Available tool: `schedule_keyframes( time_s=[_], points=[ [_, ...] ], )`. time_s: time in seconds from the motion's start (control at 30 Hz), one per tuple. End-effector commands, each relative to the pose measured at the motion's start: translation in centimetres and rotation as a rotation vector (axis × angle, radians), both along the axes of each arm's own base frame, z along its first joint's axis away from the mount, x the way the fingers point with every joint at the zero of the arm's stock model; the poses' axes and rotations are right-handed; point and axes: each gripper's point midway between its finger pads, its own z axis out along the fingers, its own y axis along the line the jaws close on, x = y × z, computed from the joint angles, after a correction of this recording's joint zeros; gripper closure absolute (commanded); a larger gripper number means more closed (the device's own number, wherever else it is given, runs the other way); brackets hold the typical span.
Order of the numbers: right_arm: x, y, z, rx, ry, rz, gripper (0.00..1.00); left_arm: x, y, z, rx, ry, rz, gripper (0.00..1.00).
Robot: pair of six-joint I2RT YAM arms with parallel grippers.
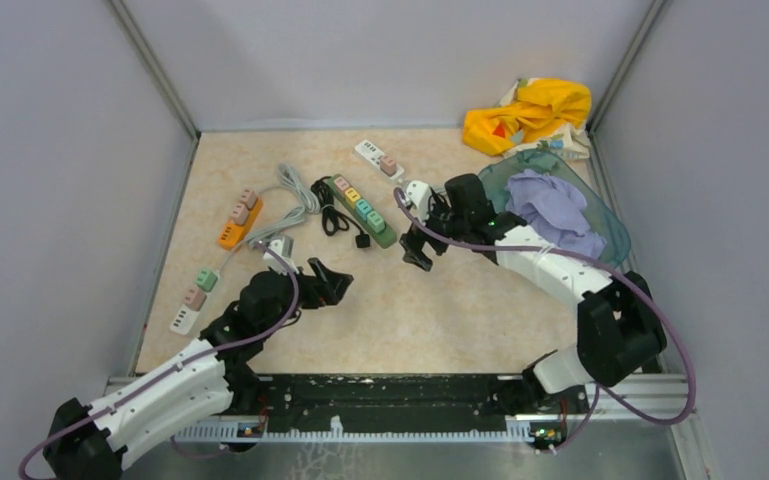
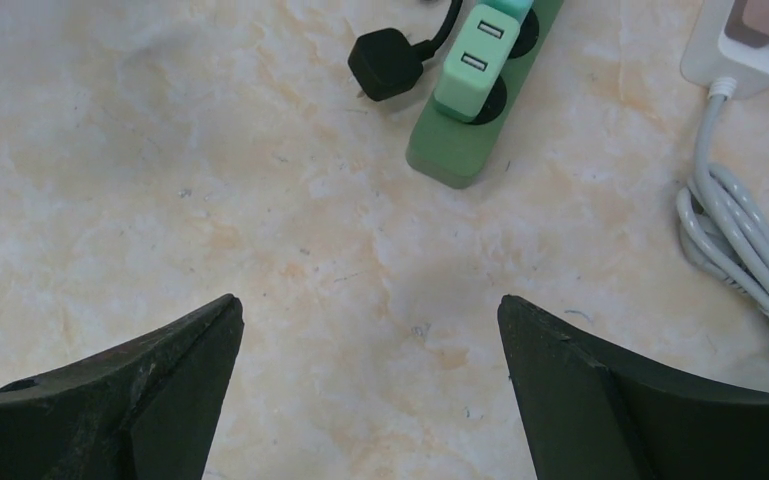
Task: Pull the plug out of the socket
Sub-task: Move the socket to the center of the board.
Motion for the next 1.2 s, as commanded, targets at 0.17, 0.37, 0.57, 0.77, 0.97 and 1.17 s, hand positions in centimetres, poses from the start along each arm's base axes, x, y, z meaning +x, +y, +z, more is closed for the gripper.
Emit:
schedule_keyframes(
  time_s=[0.17, 0.37, 0.57, 0.77, 0.97, 1.17],
  points=[
    [3.9, 2.3, 0.3, -0.018, -0.055, -0.137, 0.01, 1.8, -0.1, 2.6, 0.022, -0.054, 0.049, 0.01],
    [6.8, 4.6, -2.4, -0.029, -0.038, -0.286, 0.01, 2.1, 0.2, 2.6, 0.056, -0.053, 0.065, 0.01],
    [9.6, 6.5, -4.5, -0.006, 0.01, -0.364, 0.07, 1.9, 0.6, 2.6, 0.054, -0.048, 0.079, 0.01],
    [11.0, 7.5, -6.8, -0.018, 0.028, -0.382, 0.18, 2.0, 0.9, 2.7, 0.046, -0.056, 0.095, 0.02],
    [11.8, 8.2, -7.4, -0.04, 0.0, -0.392, 0.26, 2.1, 0.8, 2.9, 0.052, -0.055, 0.092, 0.02],
    [11.9, 8.4, -8.8, -0.059, 0.017, -0.386, 0.45, 1.6, 0.5, 2.9, 0.041, -0.048, 0.064, 0.02]
  ],
)
